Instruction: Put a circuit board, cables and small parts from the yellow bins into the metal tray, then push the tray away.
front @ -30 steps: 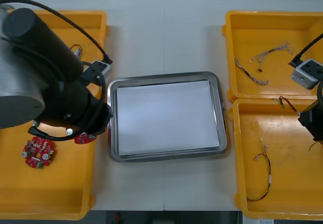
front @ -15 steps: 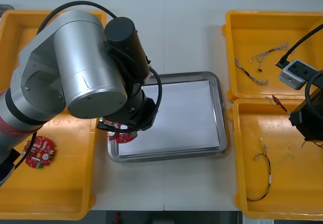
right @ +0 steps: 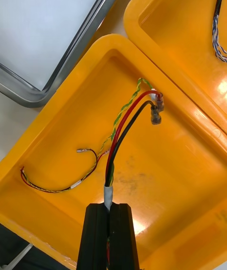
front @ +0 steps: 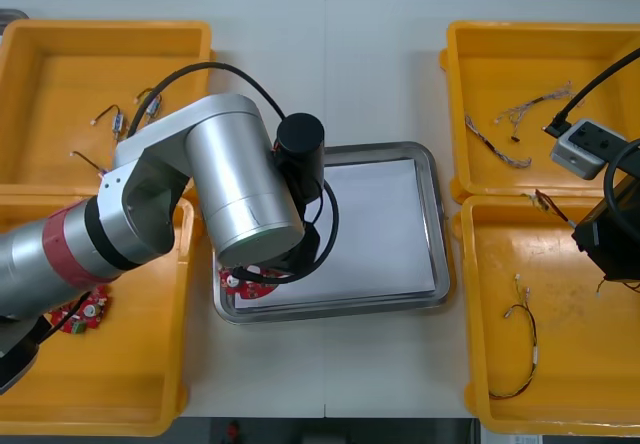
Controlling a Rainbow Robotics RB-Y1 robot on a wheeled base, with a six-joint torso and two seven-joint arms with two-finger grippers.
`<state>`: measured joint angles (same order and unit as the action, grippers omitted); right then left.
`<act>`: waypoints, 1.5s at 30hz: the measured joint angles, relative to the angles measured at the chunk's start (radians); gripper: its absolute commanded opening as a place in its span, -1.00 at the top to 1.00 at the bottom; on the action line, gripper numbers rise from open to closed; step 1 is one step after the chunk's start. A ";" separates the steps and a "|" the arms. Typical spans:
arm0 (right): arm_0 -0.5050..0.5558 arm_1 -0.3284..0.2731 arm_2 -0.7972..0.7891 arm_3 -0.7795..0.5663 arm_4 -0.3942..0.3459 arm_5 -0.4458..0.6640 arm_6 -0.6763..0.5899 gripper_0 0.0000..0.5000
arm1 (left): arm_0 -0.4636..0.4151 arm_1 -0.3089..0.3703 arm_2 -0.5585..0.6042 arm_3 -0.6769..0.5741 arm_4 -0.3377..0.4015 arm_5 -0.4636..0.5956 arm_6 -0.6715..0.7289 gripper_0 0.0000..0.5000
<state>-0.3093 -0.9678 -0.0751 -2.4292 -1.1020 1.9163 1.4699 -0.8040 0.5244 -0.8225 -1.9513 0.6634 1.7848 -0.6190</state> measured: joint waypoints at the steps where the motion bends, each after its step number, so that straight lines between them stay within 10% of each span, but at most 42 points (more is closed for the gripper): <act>1: 0.000 0.000 0.000 0.000 0.000 0.000 0.000 1.00 | 0.000 -0.002 -0.006 0.010 -0.002 -0.016 0.000 1.00; 16: 0.000 0.000 0.000 -0.001 0.000 0.000 0.000 1.00 | 0.003 -0.005 -0.074 0.075 -0.056 -0.153 0.005 0.98; 25: 0.000 0.000 0.000 -0.001 0.000 0.000 0.000 1.00 | 0.005 -0.005 -0.081 0.078 -0.092 -0.174 0.007 -0.99; 45: -0.056 0.000 0.022 -0.003 -0.081 0.000 0.000 1.00 | 0.006 -0.005 0.091 -0.044 -0.056 0.039 0.015 -1.00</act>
<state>-0.3651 -0.9678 -0.0534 -2.4321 -1.1834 1.9163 1.4699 -0.7983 0.5192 -0.7315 -1.9948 0.6074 1.8239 -0.6037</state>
